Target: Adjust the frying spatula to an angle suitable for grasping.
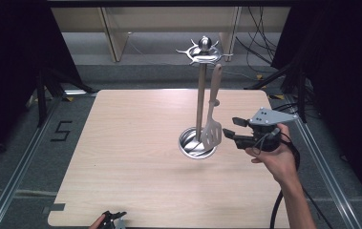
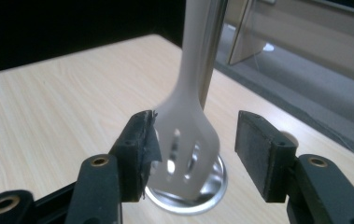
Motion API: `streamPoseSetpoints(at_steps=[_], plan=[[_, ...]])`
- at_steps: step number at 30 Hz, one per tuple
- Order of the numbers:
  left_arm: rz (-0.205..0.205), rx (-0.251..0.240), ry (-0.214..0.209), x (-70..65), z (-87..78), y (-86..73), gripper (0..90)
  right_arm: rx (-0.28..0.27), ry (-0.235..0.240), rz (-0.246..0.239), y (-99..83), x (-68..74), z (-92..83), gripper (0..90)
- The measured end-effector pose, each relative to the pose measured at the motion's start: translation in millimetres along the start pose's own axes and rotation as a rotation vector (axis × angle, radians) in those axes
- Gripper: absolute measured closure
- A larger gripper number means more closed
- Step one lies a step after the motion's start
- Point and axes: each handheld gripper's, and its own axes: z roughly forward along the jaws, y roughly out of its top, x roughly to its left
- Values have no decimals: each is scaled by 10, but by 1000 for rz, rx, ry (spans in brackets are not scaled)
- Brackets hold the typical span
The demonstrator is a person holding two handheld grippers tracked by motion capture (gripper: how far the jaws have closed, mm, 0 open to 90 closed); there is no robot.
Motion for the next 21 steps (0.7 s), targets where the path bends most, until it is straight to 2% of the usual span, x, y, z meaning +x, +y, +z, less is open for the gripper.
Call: streamPoseSetpoints(at_steps=[4, 5, 7, 10, 12, 15, 19, 21], plan=[[-1, 0, 8, 2, -5, 2, 173, 9, -6, 20, -64, 8, 2, 472], [2, 7, -5, 8, -12, 5, 173, 23, -4, -2, -110, 21, 21, 464], [-1, 0, -1, 2, 1, 1, 173, 45, 2, 13, -146, 42, 26, 460], [3, 0, -3, 1, 4, 4, 174, 37, -9, 6, -172, 39, 29, 457], [1, -4, 10, -2, -1, 3, 174, 52, 2, 13, -219, 71, 38, 452], [-2, 0, 4, 5, -3, 2, 173, 60, 9, -6, -250, 67, 49, 451], [-1, -3, 16, 4, -2, 9, 173, 63, -5, 6, -339, 81, 64, 429], [0, -2, 14, 5, -3, 13, 173, 74, 5, 16, -367, 77, 60, 424]])
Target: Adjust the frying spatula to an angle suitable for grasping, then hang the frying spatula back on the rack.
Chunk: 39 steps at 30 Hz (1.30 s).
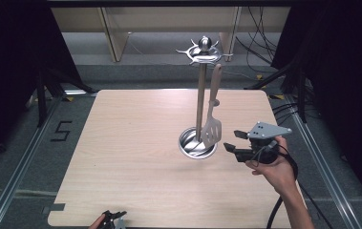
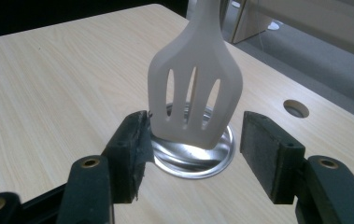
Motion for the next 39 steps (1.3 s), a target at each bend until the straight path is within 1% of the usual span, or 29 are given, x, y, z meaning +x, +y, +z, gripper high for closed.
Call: streamPoseSetpoints(at_steps=[2, 3, 4, 5, 6, 8, 9, 10, 11, 12, 13, 14, 15, 18, 20, 23, 26, 27, 28, 29, 30, 31, 32, 33, 34, 35, 37, 38, 39], plan=[[-5, -4, -8, 5, 5, 1, 173, -7, -1, 5, -17, 5, 6, 424], [-6, 2, -21, 7, 8, 3, 174, 5, 6, 16, -30, 13, 0, 421], [-5, 2, -3, 7, 10, 12, 174, -9, 6, -19, -53, -8, 19, 416], [-5, 2, -3, 7, 10, 12, 174, -9, 6, -19, -53, -8, 19, 416], [-7, -1, -9, 10, 8, 21, 174, -5, -3, 17, -87, 7, 20, 409], [-6, 4, -10, 17, 10, 22, 174, 9, 7, 6, -123, -11, 17, 402], [-15, -2, -14, 13, 24, 15, 174, 7, 5, 7, -138, -18, 16, 400], [-15, -2, -14, 13, 24, 15, 174, 15, 0, 45, -162, 2, 10, 398], [-10, 3, -16, 16, 38, 16, 174, 15, 0, 45, -162, 2, 10, 398], [-12, 4, -8, 14, 24, 16, 174, 16, 0, 14, -197, -37, 10, 395], [-9, 1, -26, 17, 24, 16, 174, 35, 3, 45, -215, -24, 0, 392], [-8, 3, -16, 13, 14, 17, 174, 43, -2, 66, -236, -8, 3, 389], [-8, 3, -16, 13, 14, 17, 174, 47, 3, 54, -251, -15, 12, 387], [-8, 9, -19, 10, -1, 17, 174, 57, 4, 65, -282, 2, 27, 384], [-6, -2, -4, 2, 2, 16, 174, 63, 4, 52, -320, 12, 51, 381], [-4, -3, -5, -1, 2, 15, 174, 67, 6, 53, -344, 16, 58, 380], [1, -2, -10, -1, 6, 18, 174, 78, 10, 38, -384, -6, 65, 378], [-2, -4, -21, 2, 14, 18, 174, 78, 10, 38, -384, -6, 65, 378], [-6, 0, -2, -1, 15, 15, 174, 81, 6, 61, -403, 0, 63, 378], [-6, 0, -2, -1, 15, 15, 174, 81, 6, 61, -403, 0, 63, 378], [-4, 1, -11, -3, 18, 13, 174, 77, 14, 34, -415, -28, 65, 376], [-4, 1, -11, -3, 18, 13, 174, 75, 5, 29, -420, -30, 61, 376], [4, 0, -2, -7, 5, 21, 174, 78, -2, 59, -427, -12, 54, 375], [4, 0, -2, -7, 5, 21, 174, 78, -2, 59, -427, -12, 54, 375], [7, 2, -12, -7, -4, 27, 174, 74, -4, 38, -436, -28, 55, 372], [4, -7, -18, -15, 2, 27, 174, 74, -4, 38, -436, -28, 55, 372], [14, -4, -10, -25, 15, 28, 174, 85, -5, 58, -445, -2, 51, 364], [15, -3, -25, -25, -2, 24, 174, 89, -5, 56, -456, 6, 49, 358], [10, -7, -16, -31, -3, 18, 174, 89, -5, 56, -456, 6, 49, 358]])
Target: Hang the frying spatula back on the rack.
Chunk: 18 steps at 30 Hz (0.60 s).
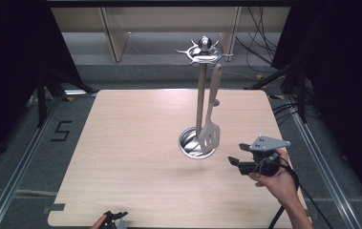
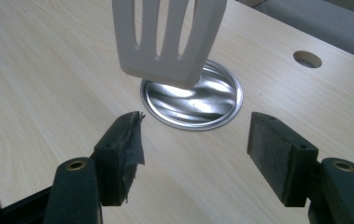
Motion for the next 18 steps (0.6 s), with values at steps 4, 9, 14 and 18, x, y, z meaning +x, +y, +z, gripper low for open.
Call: streamPoseSetpoints(at_steps=[4, 9, 14, 18], plan=[[-3, 0, 5, 7, -4, -15, 174, 1, -3, 12, -22, 26, -12, 348], [-1, -2, 25, -2, 1, -16, 174, -3, 9, 10, -66, 46, 3, 332], [0, 3, 15, -5, 9, -19, 174, 18, 17, 15, -102, 77, 28, 324], [0, 4, 13, 3, 3, -20, 174, 10, 13, 7, -121, 93, 34, 319]])
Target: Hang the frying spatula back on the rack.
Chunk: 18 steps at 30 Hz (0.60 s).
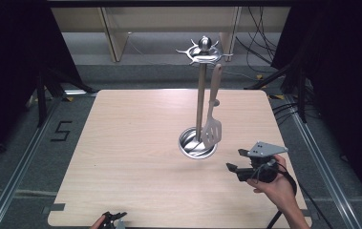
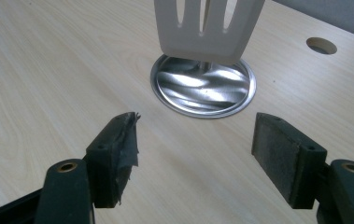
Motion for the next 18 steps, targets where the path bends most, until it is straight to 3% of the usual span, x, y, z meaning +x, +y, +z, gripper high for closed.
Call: streamPoseSetpoints(at_steps=[6, 9, 15, 18], plan=[[-3, 0, 4, -2, -14, 0, 174, 9, 13, 39, -42, 80, -23, 306], [-2, 0, 8, -3, -18, -2, 174, 3, 14, 19, -60, 85, -15, 305], [-2, 1, 7, -2, -21, -1, 174, 22, 45, 19, -167, 158, 38, 302], [-2, 1, 7, -2, -20, -2, 174, 24, 37, 18, -200, 174, 45, 300]])
